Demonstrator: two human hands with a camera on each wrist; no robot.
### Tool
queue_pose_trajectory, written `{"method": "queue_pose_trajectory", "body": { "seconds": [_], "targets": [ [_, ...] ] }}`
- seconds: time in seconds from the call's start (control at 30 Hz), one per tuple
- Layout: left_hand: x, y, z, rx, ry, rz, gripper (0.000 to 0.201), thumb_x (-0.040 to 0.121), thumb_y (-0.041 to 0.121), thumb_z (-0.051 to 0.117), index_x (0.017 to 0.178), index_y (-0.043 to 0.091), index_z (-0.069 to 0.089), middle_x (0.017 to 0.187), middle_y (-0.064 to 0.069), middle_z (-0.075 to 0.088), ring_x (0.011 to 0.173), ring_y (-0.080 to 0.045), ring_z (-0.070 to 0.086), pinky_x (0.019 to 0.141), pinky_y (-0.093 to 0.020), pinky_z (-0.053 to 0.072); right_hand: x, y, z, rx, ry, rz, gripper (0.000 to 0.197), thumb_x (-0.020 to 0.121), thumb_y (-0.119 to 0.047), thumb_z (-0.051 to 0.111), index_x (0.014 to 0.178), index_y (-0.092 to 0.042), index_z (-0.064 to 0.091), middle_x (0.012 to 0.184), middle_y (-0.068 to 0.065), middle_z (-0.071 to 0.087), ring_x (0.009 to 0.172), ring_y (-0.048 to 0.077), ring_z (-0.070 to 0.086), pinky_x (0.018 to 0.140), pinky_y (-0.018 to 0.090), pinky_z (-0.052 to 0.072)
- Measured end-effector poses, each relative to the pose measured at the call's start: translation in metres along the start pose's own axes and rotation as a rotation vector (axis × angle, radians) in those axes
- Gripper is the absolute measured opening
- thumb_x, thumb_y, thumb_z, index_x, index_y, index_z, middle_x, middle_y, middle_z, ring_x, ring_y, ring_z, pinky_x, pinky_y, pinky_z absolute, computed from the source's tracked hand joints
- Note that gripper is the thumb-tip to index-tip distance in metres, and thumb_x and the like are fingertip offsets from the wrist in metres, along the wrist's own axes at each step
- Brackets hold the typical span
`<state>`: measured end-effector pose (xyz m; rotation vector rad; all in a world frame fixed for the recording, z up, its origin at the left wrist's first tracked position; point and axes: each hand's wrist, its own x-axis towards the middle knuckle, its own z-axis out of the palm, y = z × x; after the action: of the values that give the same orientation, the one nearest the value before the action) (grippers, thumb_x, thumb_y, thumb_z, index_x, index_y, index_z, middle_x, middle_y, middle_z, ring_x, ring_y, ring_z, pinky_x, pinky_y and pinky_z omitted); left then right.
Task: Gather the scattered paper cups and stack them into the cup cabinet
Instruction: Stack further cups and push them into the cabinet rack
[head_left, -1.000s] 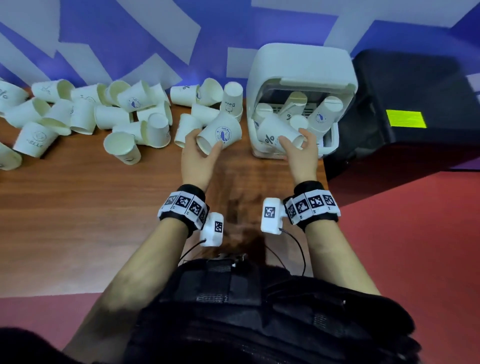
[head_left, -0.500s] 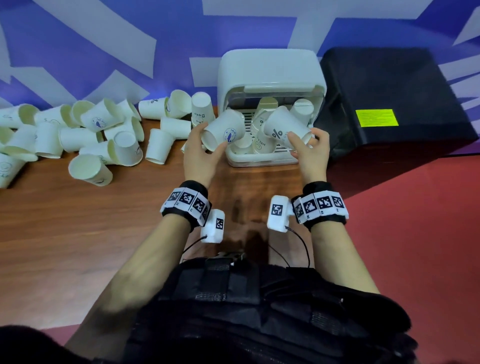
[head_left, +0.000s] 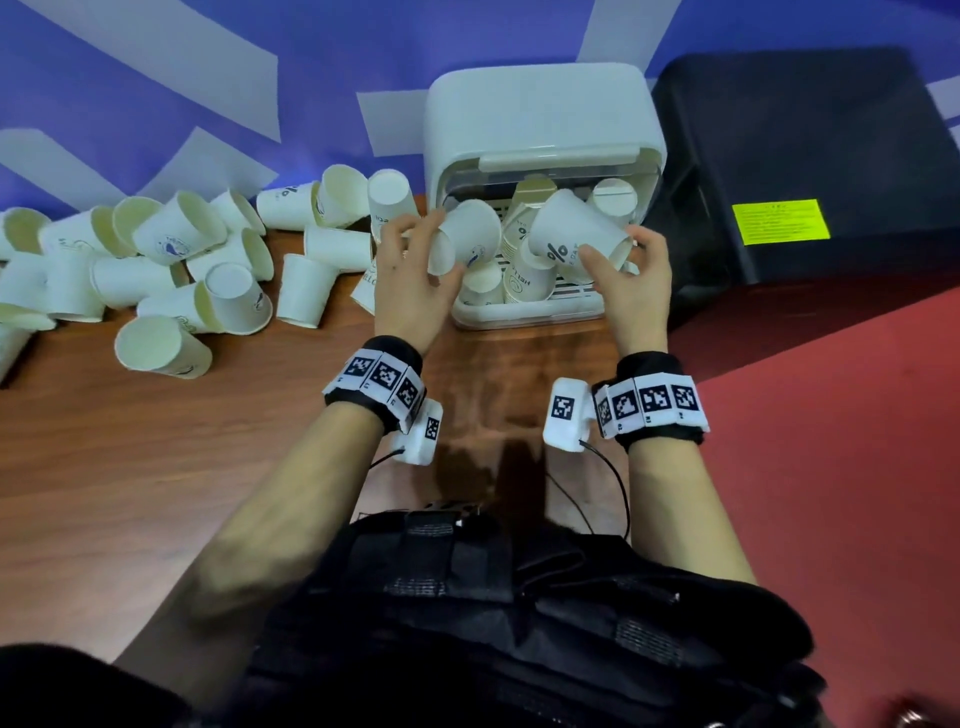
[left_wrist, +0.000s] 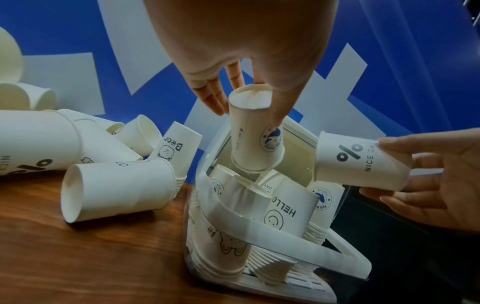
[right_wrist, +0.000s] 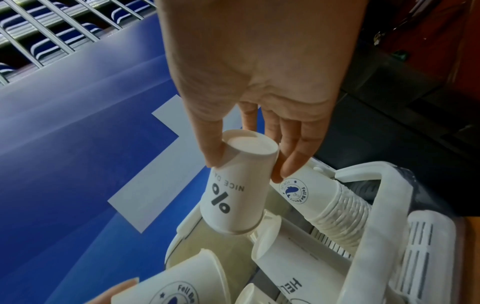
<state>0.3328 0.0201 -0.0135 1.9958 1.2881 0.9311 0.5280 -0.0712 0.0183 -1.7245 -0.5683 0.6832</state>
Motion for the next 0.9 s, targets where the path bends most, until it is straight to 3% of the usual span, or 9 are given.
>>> {"method": "queue_pose_trajectory", "body": {
  "seconds": [0.03, 0.17, 0.3, 0.47, 0.63, 0.83, 0.9],
  "targets": [
    [0.001, 0.000, 0.002, 0.018, 0.002, 0.035, 0.055, 0.086, 0.020, 0.064, 0.138, 0.021, 0.047, 0.124, -0.005, 0.040, 0.114, -0.014, 0.040, 0.095, -0.005, 0.029, 0.000, 0.001, 0.000, 0.012, 0.011, -0.007, 0.048, 0.079, -0.019, 0.075, 0.119, -0.014, 0.049, 0.119, 0.007, 0.054, 0.100, 0.014, 0.059, 0.088, 0.039, 0.053],
    [0.009, -0.006, 0.011, 0.107, 0.016, 0.192, 0.050, 0.089, 0.018, 0.060, 0.137, 0.014, 0.048, 0.129, -0.011, 0.047, 0.119, -0.022, 0.040, 0.106, -0.024, 0.029, 0.004, 0.003, -0.002, 0.069, 0.048, -0.032, 0.047, 0.082, -0.009, 0.072, 0.123, -0.003, 0.048, 0.115, 0.005, 0.055, 0.085, -0.015, 0.058, 0.074, 0.013, 0.048],
    [0.019, -0.015, 0.020, 0.213, 0.034, 0.312, 0.042, 0.084, 0.006, 0.060, 0.125, 0.011, 0.057, 0.131, -0.008, 0.053, 0.116, -0.026, 0.043, 0.104, -0.023, 0.027, 0.007, 0.004, -0.004, 0.070, 0.069, -0.048, 0.046, 0.082, -0.010, 0.072, 0.122, -0.005, 0.049, 0.110, -0.004, 0.056, 0.083, -0.015, 0.058, 0.072, 0.013, 0.046],
    [0.028, -0.018, 0.028, 0.296, 0.030, 0.359, 0.047, 0.075, -0.003, 0.060, 0.120, 0.011, 0.060, 0.130, -0.007, 0.055, 0.111, -0.027, 0.043, 0.103, -0.019, 0.021, 0.009, 0.005, -0.004, 0.057, 0.055, -0.059, 0.044, 0.082, -0.011, 0.072, 0.121, -0.009, 0.050, 0.110, -0.004, 0.057, 0.082, 0.000, 0.059, 0.070, 0.014, 0.047],
    [0.034, -0.025, 0.035, 0.313, -0.023, 0.414, 0.042, 0.079, -0.001, 0.056, 0.119, 0.010, 0.059, 0.130, -0.015, 0.054, 0.115, -0.031, 0.042, 0.102, -0.035, 0.036, 0.011, 0.006, -0.004, 0.060, 0.060, -0.061, 0.044, 0.082, -0.011, 0.072, 0.120, -0.009, 0.050, 0.109, -0.006, 0.057, 0.081, -0.007, 0.059, 0.072, 0.015, 0.047],
    [0.037, -0.026, 0.042, 0.400, -0.059, 0.409, 0.042, 0.077, -0.002, 0.055, 0.117, 0.005, 0.063, 0.127, -0.020, 0.056, 0.111, -0.037, 0.052, 0.094, -0.040, 0.044, 0.013, 0.010, -0.003, 0.072, 0.074, -0.082, 0.045, 0.081, -0.009, 0.072, 0.120, -0.008, 0.051, 0.112, -0.005, 0.057, 0.083, -0.011, 0.058, 0.073, 0.014, 0.046],
    [0.036, -0.029, 0.046, 0.409, -0.111, 0.380, 0.041, 0.079, 0.002, 0.055, 0.120, 0.004, 0.061, 0.129, -0.020, 0.056, 0.115, -0.038, 0.053, 0.097, -0.042, 0.044, 0.013, 0.011, -0.002, 0.072, 0.074, -0.079, 0.044, 0.081, -0.010, 0.072, 0.120, -0.011, 0.051, 0.112, -0.004, 0.058, 0.085, -0.009, 0.058, 0.074, 0.014, 0.047]
  ]
}}
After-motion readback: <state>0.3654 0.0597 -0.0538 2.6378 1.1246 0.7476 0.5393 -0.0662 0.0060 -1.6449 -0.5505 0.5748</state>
